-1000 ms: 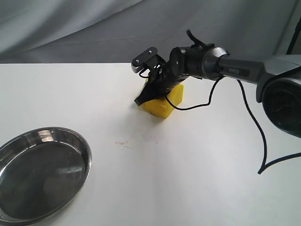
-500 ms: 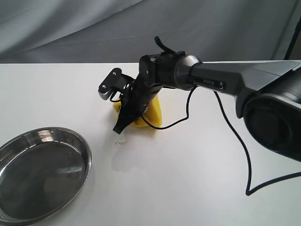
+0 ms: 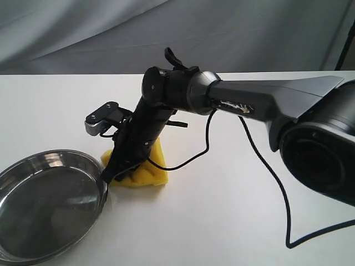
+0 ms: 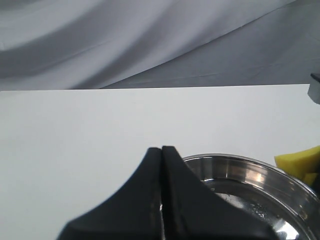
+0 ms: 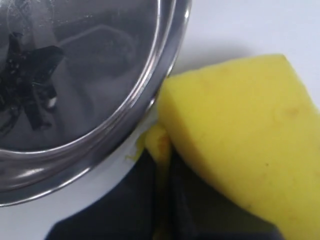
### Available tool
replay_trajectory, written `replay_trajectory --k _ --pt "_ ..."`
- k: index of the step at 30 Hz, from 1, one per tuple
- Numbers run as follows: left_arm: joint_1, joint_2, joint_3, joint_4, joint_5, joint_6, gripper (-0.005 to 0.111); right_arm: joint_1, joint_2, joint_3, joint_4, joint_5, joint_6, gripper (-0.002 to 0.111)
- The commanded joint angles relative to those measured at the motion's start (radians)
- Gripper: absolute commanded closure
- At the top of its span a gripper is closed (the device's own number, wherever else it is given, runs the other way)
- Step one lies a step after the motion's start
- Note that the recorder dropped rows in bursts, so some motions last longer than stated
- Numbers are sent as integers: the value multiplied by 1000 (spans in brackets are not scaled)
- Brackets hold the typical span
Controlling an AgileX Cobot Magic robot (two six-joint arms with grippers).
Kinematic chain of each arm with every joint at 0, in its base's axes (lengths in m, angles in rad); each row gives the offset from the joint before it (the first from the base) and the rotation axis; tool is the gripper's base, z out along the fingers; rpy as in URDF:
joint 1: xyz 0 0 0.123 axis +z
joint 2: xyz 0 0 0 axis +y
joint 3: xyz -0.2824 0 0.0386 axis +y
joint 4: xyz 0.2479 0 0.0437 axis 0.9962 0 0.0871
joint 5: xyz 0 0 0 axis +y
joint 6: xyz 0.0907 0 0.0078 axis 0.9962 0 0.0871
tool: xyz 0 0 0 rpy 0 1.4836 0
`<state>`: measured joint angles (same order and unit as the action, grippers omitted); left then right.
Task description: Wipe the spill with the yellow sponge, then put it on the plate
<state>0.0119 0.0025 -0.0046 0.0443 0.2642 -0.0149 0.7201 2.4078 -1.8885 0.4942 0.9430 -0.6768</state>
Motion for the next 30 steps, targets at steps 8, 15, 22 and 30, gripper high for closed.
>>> replay_trajectory --k 8,15,22,30 --pt "-6 -2 5 4 1 -5 107 -84 18 25 -255 30 238 108" --pt "-6 -2 5 4 1 -5 107 -239 18 25 -271 35 285 108" --pt "-6 -2 5 4 1 -5 107 -364 43 25 -267 93 297 108" --pt "-6 -2 5 4 1 -5 107 -406 60 25 -132 98 270 108"
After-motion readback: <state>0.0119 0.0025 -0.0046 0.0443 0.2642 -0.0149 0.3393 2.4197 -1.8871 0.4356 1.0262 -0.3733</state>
